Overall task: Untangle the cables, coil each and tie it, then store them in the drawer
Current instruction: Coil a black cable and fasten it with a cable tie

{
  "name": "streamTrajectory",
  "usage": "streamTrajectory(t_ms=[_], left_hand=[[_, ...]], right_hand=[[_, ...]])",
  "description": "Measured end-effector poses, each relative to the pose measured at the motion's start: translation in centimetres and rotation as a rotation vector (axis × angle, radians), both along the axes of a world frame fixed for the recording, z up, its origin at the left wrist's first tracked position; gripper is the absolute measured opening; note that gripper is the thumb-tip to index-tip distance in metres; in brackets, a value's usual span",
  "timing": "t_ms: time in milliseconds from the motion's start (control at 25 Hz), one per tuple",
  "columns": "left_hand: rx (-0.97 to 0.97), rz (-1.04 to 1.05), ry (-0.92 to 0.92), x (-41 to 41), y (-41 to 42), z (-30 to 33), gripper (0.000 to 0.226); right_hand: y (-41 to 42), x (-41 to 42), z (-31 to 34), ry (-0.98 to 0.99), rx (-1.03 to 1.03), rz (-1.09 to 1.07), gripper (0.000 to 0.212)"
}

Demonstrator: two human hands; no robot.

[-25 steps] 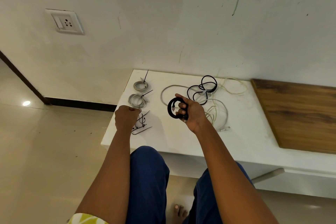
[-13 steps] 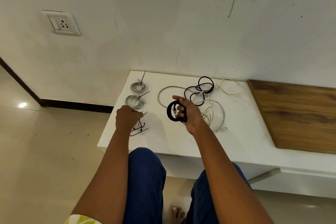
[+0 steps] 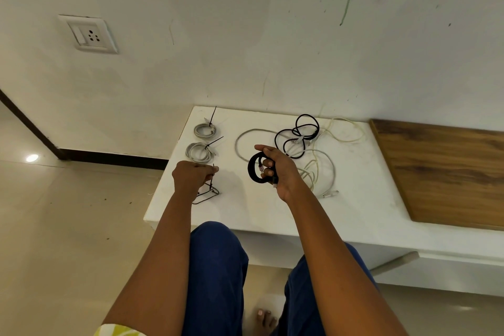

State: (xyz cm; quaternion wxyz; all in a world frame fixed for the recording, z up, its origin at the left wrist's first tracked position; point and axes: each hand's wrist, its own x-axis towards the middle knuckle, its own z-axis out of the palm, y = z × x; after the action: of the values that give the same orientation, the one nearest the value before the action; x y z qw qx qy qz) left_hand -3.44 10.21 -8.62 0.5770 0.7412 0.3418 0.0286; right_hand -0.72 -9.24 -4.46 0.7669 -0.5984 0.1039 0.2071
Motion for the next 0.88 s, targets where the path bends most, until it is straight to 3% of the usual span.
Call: streamTrajectory(t_ms=[280, 720, 880], left_hand=[[-0.026, 0.03, 0.018, 0.1, -0.1, 0.1, 0.018], [0.076, 0.101, -0.206, -0.1, -0.7, 1.2, 0.009], [-0.389, 0.19, -0.281, 0.3, -1.9, 2.7, 0.01]], right_hand=[[0.1, -0.1, 0.1, -0.012, -0.038, 0.026, 0.025], [0.5, -0.4, 0.4, -0.066, -0.181, 0.065, 0.024], [0.6, -0.5, 0.5, -0.11, -0.243, 0.065, 0.015]])
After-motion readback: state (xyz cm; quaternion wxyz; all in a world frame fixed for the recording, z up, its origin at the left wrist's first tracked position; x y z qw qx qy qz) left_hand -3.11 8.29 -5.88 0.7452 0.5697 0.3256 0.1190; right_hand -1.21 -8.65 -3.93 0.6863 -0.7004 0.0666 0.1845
